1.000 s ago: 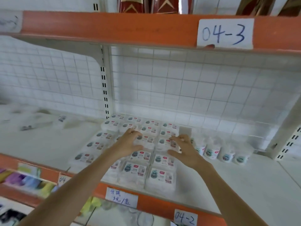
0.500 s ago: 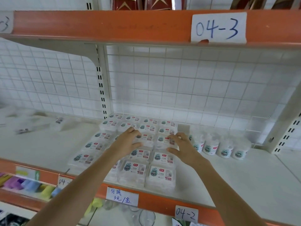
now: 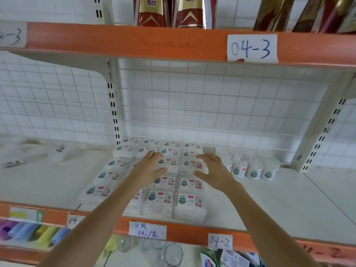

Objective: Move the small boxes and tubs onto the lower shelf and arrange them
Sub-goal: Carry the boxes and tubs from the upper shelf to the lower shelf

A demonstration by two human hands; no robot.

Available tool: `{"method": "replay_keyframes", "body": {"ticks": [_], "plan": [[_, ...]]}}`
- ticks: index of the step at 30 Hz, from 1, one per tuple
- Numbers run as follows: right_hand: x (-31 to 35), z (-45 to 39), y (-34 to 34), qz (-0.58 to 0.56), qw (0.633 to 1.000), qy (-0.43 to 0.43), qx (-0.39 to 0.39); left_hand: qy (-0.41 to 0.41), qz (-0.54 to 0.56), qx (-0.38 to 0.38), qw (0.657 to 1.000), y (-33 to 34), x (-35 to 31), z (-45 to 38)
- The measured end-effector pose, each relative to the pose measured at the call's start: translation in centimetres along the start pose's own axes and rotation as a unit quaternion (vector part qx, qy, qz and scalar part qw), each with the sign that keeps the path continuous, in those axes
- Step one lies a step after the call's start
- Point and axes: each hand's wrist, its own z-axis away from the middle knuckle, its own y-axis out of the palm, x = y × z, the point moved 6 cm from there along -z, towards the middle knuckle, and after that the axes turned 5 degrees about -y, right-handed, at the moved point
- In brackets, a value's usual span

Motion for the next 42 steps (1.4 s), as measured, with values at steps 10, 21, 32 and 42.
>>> {"method": "replay_keyframes", "body": {"ticks": [10,21,32,42], "plan": [[3.9,12.3,-5.1,0.093,0.985,-0.06,-0.133,0.043,-0.072,-0.161,0.983,-4.7,-1.1,12.9],[5.0,24.1,0.3,0.098,0.99,-0.101,-0.012,-0.108,-0.092,-0.128,0.982,-1.3,-0.6,31.3],[21.3,23.9,6.8,-0.023,0.966,-0.252,0.059,-0.323,-0.146,-0.169,0.92,-9.7,4.8,50.0],[42.6,19.2,13.9,-0.09,0.925,-0.36,0.086,-0.414,-0.175,-0.217,0.867,-19.3,16.9,61.5]]}}
